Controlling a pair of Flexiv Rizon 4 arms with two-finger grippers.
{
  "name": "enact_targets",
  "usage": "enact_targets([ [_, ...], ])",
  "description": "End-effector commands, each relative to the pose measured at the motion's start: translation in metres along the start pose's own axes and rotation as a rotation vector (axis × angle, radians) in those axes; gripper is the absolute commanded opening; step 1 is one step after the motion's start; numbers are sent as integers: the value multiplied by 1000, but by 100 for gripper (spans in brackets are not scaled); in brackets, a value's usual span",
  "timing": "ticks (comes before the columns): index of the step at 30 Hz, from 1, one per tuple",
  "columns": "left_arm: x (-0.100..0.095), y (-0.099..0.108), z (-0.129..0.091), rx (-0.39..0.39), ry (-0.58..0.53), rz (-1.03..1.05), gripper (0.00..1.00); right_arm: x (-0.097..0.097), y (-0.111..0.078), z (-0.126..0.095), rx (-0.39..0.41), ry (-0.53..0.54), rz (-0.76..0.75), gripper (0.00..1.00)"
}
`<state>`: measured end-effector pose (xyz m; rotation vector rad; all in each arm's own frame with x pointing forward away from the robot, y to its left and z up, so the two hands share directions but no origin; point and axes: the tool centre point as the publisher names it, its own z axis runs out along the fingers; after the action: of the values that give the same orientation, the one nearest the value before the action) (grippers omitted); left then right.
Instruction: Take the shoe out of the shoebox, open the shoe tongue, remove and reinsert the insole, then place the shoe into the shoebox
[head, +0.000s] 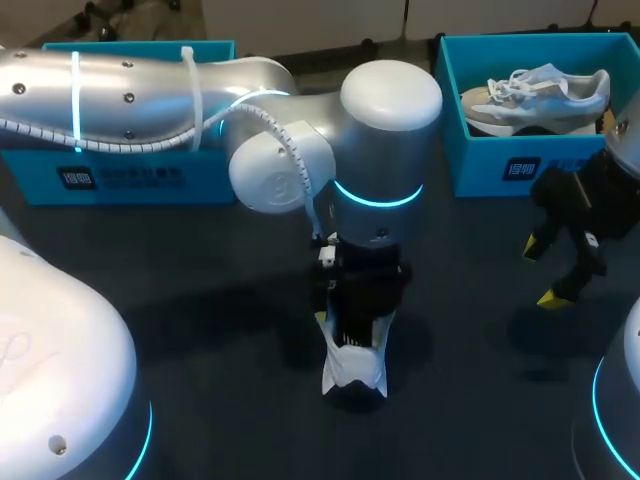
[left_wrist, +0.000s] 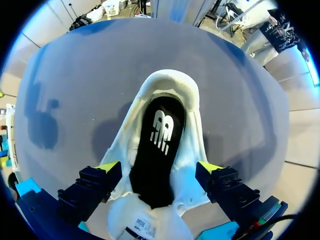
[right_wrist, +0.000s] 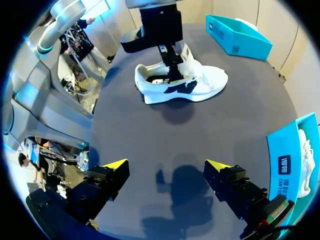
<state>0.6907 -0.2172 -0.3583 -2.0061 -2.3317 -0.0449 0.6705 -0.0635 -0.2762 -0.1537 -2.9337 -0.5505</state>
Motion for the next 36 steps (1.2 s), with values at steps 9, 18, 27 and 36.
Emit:
enact_targets([
  [9,-2,13,-10,-1,-28,48,100,0,0,1,3,-1,1,100],
  [18,2,29,-17,-9,-39,49,100,0,0,1,3,-1,1,100],
  [27,0,47,-35,-49,-55,31,100,0,0,1,3,-1,1,100],
  [36,1,69,-63,-82,-76,18,100,0,0,1,3,-1,1,100],
])
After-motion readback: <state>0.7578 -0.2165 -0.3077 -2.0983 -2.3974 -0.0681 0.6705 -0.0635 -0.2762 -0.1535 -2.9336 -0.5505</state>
